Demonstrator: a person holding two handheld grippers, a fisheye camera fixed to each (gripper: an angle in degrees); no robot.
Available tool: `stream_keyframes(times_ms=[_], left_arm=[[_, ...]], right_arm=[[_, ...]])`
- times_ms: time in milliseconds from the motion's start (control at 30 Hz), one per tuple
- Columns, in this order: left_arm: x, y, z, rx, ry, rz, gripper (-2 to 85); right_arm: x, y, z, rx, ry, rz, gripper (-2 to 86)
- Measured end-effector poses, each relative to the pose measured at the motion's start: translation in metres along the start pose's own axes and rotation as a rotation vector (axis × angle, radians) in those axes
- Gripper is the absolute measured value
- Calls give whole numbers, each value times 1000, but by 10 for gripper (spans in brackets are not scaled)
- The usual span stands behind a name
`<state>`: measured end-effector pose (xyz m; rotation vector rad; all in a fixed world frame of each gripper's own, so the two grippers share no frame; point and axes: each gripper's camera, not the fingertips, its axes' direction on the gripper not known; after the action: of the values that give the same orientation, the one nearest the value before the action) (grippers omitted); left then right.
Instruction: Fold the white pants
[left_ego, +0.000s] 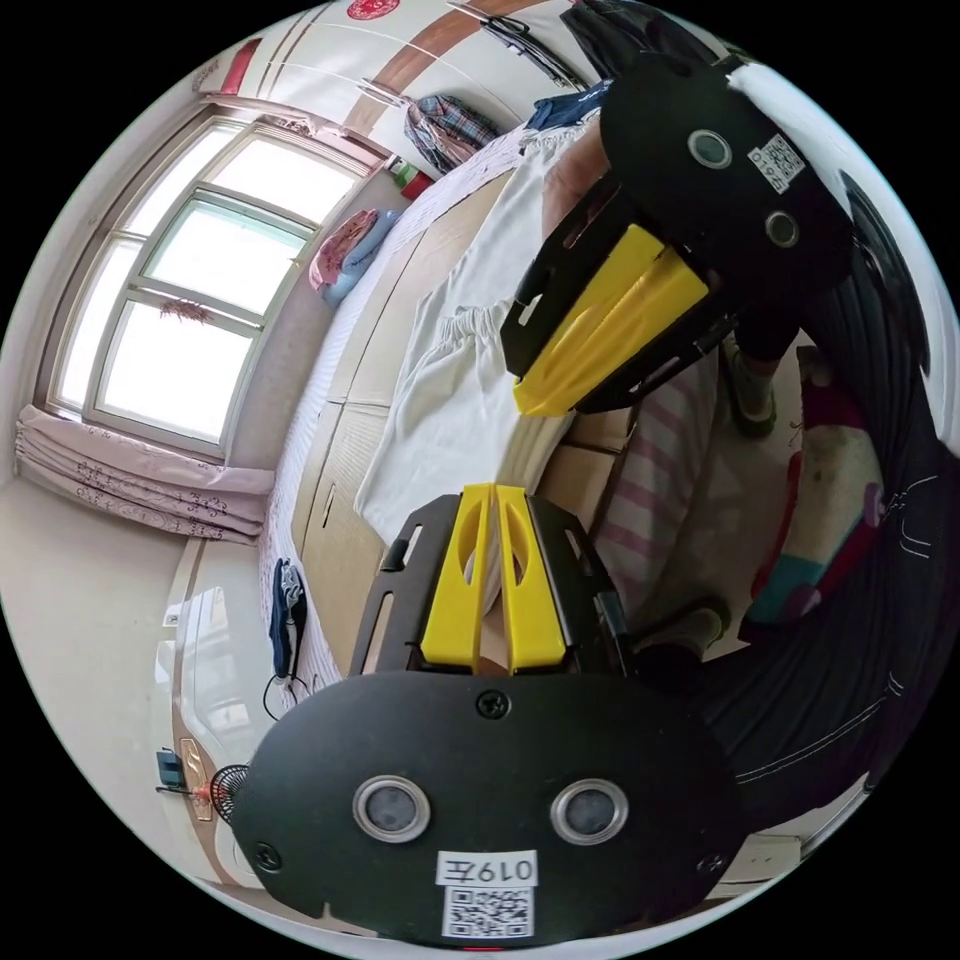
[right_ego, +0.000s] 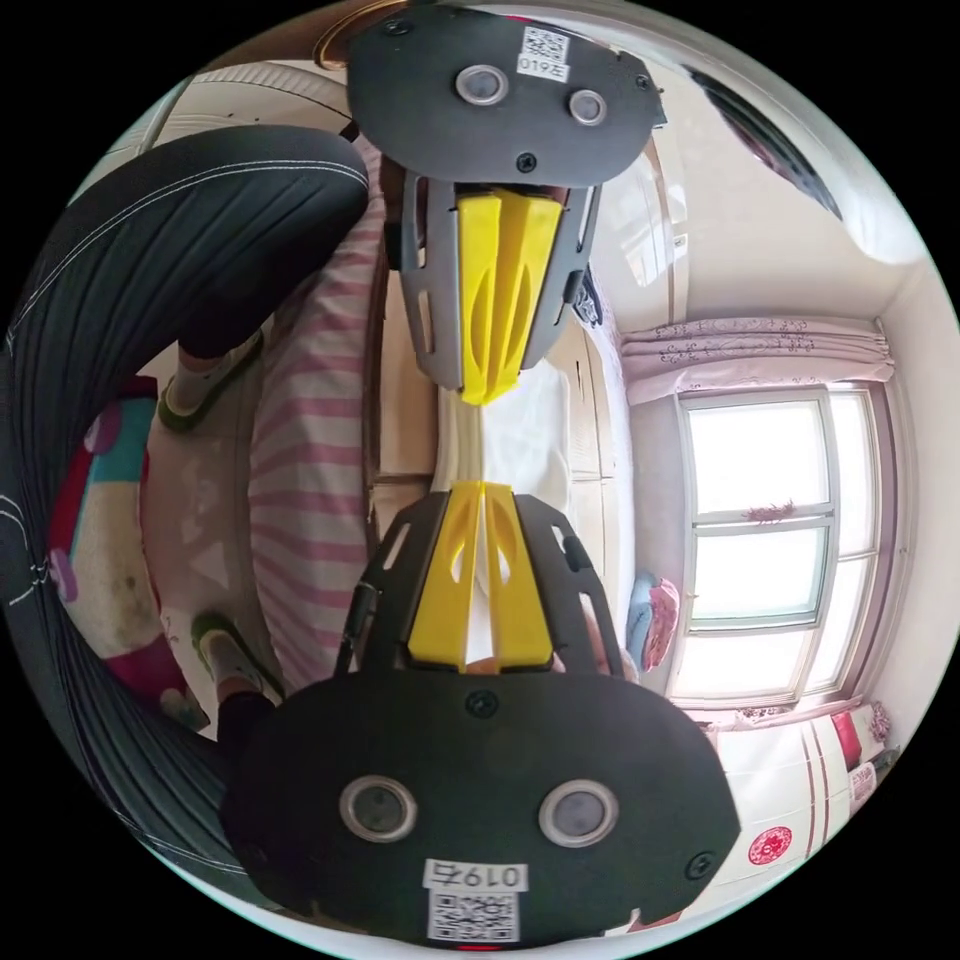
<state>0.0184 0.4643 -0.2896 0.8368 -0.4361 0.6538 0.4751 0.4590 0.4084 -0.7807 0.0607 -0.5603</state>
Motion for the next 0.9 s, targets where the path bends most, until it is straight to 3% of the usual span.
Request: stream_keyframes(times_ms=[667, 900], left_arm=[[-4, -12, -4, -2, 20, -64, 22], [-17, -42, -26, 137, 93, -101, 53]], right_arm=[[-15, 23, -13, -60, 85, 55, 5], [-11, 24, -13, -88, 81, 38, 47]])
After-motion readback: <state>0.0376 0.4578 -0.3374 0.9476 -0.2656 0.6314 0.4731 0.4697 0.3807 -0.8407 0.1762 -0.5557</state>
